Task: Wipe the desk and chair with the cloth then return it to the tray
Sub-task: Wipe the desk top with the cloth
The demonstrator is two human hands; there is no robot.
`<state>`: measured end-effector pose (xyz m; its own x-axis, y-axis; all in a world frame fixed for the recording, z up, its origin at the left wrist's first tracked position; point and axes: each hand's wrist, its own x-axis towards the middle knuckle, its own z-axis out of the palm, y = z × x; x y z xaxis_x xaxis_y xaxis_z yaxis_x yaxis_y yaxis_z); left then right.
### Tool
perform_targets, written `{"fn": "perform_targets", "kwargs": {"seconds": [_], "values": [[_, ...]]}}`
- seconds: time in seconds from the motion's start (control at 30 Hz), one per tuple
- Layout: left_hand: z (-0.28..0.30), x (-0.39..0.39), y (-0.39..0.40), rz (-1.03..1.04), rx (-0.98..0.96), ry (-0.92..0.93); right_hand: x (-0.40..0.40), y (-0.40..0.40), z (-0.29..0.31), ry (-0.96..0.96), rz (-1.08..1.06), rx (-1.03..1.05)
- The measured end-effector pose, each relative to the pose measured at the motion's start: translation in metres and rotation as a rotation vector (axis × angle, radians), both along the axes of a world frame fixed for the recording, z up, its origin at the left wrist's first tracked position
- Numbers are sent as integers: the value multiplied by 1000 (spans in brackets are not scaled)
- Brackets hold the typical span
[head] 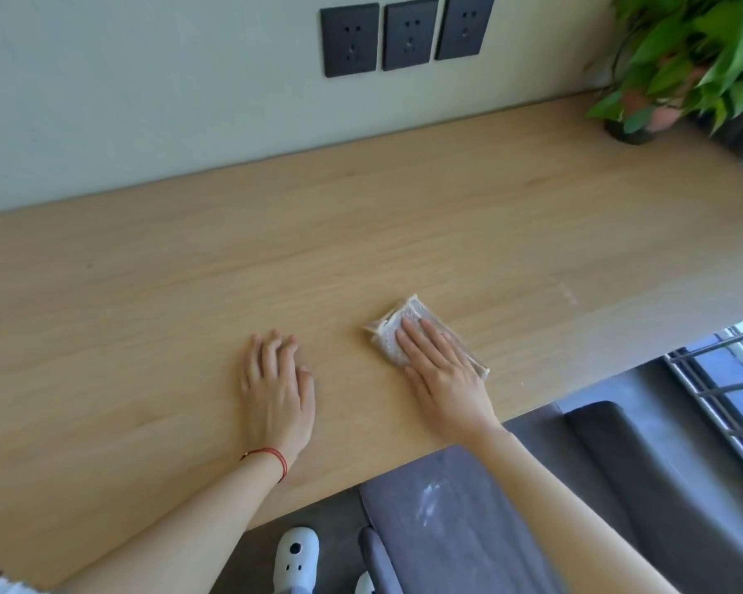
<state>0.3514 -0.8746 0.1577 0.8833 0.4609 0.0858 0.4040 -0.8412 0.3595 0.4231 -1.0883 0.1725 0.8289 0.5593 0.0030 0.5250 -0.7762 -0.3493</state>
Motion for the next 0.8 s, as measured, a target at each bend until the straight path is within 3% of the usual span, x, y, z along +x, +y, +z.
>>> {"fn": "perform_targets", "kwargs": {"seconds": [0.13,0.23,0.33,0.47,0.57,0.63,0.8], "values": [[2,20,-17,72,-17,68,56,-29,-4,10,-368,0],[-6,28,-32,102,34,128,96,4,-8,21,-488,-13],[-14,33,-35,137,102,107,104,57,-15,-11,-345,2],[-12,32,-35,159,89,80,54,94,-15,7,-75,72],[-7,29,-37,161,34,41,13,57,-8,0,70,78],[-3,27,-35,174,-18,5,-4,10,-5,-5,58,43],[5,26,-18,75,-38,51,49,-112,2,26,-401,-11]]}}
